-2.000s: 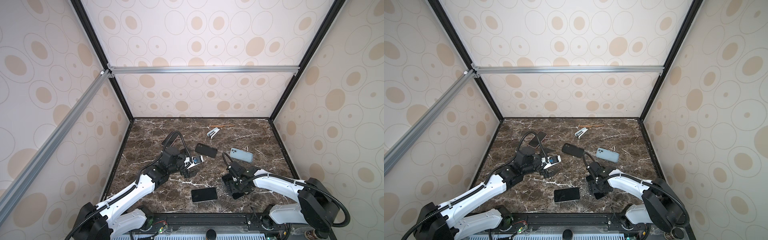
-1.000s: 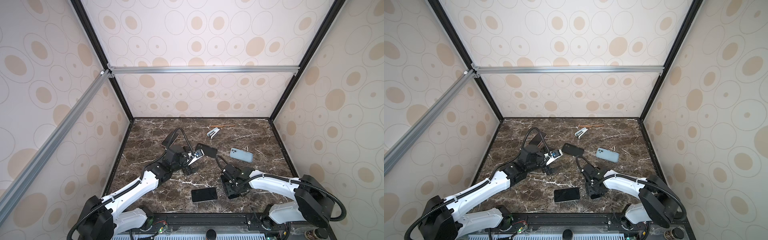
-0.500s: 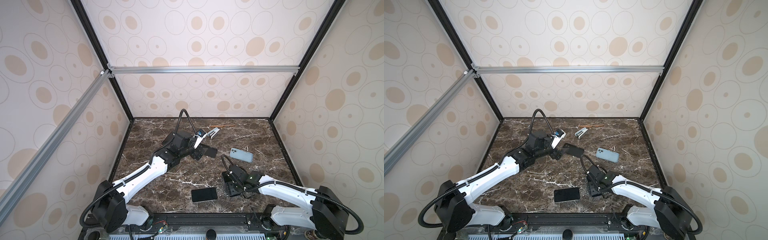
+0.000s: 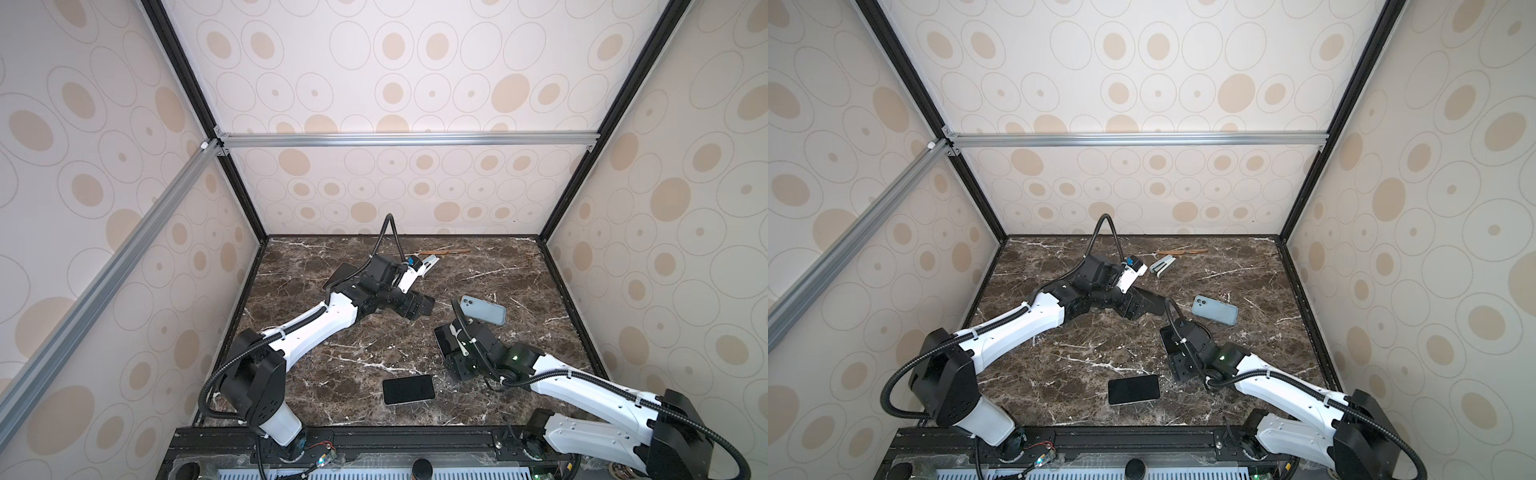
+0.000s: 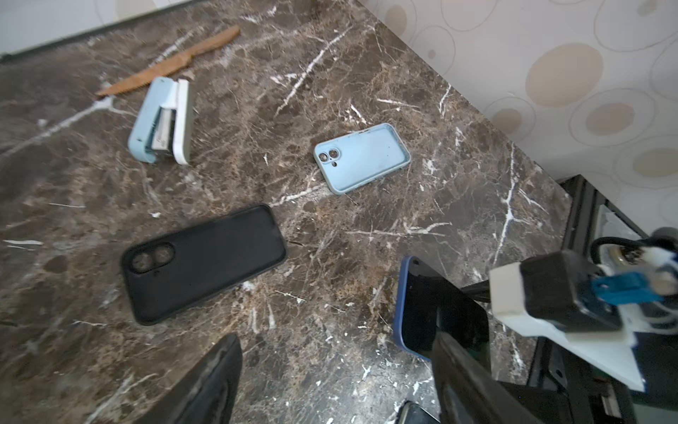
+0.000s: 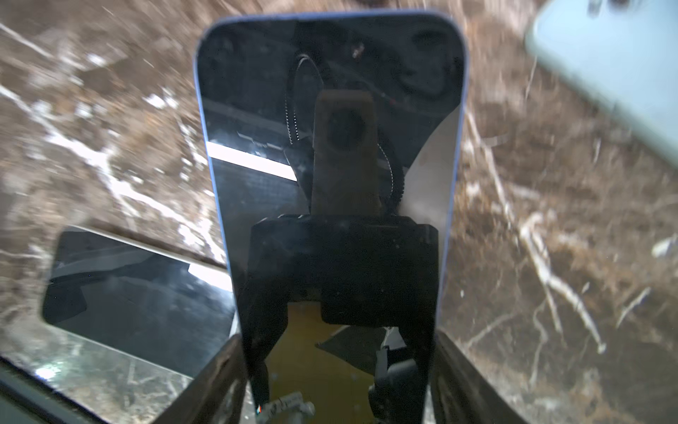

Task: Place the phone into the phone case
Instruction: 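Close the right gripper on the blue-edged phone while the left gripper approaches it, then grip the phone's other end with the left gripper and lift it upright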

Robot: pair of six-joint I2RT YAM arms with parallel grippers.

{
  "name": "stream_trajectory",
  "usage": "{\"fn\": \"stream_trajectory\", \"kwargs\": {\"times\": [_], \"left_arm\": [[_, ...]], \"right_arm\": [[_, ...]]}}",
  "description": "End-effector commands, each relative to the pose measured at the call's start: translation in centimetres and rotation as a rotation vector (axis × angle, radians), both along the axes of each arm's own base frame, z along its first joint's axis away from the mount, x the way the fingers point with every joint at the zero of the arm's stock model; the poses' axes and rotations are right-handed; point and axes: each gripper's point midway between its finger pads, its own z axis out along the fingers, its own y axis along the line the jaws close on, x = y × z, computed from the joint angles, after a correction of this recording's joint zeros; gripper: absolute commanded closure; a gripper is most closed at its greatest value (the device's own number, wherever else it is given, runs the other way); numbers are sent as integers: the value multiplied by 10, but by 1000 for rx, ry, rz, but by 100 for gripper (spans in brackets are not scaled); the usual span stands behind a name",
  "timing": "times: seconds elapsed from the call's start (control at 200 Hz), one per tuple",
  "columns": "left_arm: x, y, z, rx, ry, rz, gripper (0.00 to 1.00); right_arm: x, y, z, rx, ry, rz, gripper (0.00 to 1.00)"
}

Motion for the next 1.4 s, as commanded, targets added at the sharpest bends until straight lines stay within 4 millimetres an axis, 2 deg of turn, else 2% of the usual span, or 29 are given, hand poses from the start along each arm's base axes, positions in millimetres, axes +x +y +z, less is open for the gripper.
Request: {"fn": "stream_trajectory", "kwargs": {"times": [0.0,0.245,0.3,0.375,0.52,0.66,0.835,0.935,1.045,1.085,1.125,1.165,1.25,1.295,1.395], "left_arm": [[-17,-14,3,-59,137,-54,21],[-30,-26,4,-134,221,-108,26],[-31,-27,4,-140,229,-112,29],[-31,-27,3,-141,238,-114,36],[-34,-30,3,-154,266,-141,60],[-34,-29,5,-162,267,-145,76],[-33,-27,9,-174,268,-144,81],[-33,-27,12,-181,268,-144,87],[-34,-27,17,-200,269,-151,100],[-34,-27,20,-212,267,-155,100],[-34,-27,22,-218,264,-152,100],[-32,-26,25,-224,253,-146,100],[-28,-22,33,-236,214,-127,100],[-26,-18,39,-243,177,-113,100],[-17,-7,59,-277,76,-72,100]], "right_arm": [[21,26,44,88,-153,82,60],[32,47,66,129,-219,157,60],[33,50,69,131,-224,162,60],[34,54,70,142,-227,177,60],[36,53,70,127,-229,173,59],[37,52,71,123,-237,172,59],[37,50,71,117,-245,166,59],[39,49,73,113,-254,162,59],[41,49,75,106,-265,162,59],[42,49,77,102,-271,162,58],[43,50,79,99,-275,165,55],[44,51,81,102,-279,172,48],[44,55,93,127,-301,191,20],[45,59,105,152,-326,195,11],[45,66,138,243,-412,223,0]]}}
